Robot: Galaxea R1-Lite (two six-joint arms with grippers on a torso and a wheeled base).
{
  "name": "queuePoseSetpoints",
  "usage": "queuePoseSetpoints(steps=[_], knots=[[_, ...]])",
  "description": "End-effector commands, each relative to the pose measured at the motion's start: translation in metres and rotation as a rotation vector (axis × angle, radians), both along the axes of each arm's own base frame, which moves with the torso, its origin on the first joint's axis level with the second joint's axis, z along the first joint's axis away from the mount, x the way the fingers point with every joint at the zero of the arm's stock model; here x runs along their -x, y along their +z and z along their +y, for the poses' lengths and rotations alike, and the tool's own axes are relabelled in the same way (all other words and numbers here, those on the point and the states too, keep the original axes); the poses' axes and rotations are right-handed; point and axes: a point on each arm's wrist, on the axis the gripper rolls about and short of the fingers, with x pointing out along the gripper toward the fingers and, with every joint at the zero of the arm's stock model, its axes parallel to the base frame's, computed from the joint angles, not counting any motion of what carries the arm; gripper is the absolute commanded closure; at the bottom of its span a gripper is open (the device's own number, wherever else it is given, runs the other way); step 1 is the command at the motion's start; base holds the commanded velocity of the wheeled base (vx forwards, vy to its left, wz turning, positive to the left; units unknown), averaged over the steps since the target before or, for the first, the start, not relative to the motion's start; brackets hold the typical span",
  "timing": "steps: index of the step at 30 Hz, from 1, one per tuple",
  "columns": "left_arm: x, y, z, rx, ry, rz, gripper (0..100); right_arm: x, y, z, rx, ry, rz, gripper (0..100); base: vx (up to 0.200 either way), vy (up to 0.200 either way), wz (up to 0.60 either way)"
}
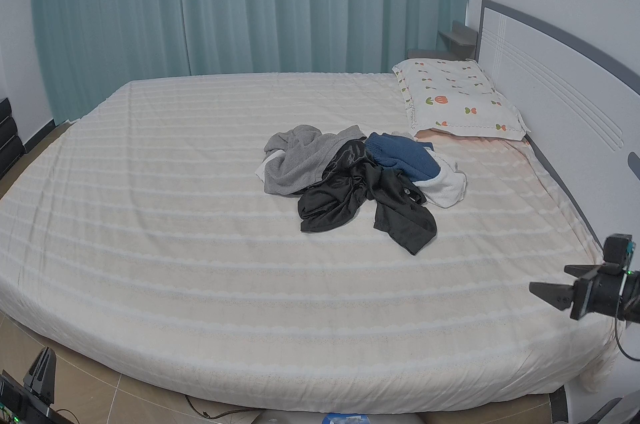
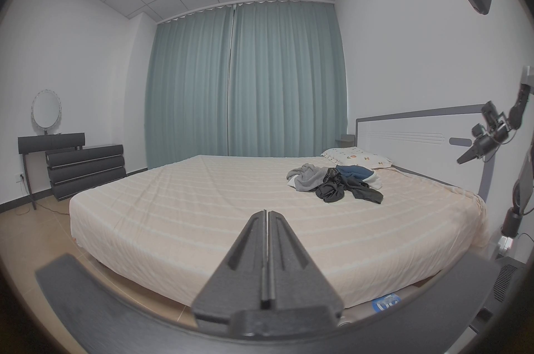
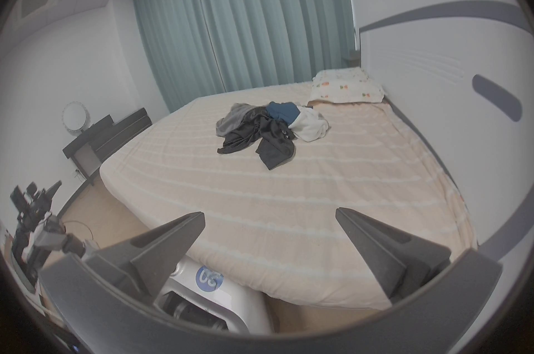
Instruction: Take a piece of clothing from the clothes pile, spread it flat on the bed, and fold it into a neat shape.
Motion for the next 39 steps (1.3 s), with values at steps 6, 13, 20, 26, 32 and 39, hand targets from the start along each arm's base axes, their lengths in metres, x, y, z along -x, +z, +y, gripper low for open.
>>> queuePoseSetpoints(steps=[6,13,20,26,32,39], knots=[[0.0,-0.004,0.0,0.028,0.007,0.005,100,-0.18,-0.098,0.059,-0.087,-0.172,0.133,0,0.0,0.0,0.0],[0.0,-0.005,0.0,0.031,0.009,0.006,100,-0.237,-0.132,0.08,-0.047,-0.238,0.088,0,0.0,0.0,0.0],[0.0,-0.005,0.0,0.031,0.009,0.005,100,-0.277,-0.16,0.108,-0.016,-0.248,0.084,0,0.0,0.0,0.0],[0.0,-0.005,0.0,0.046,0.011,0.006,100,-0.297,-0.173,0.123,-0.009,-0.252,0.062,0,0.0,0.0,0.0],[0.0,-0.005,0.0,0.046,0.012,0.004,100,-0.309,-0.178,0.125,-0.009,-0.258,0.06,0,0.0,0.0,0.0],[0.0,-0.005,0.0,0.046,0.018,0.004,100,-0.318,-0.18,0.127,-0.019,-0.258,0.038,0,0.0,0.0,0.0]])
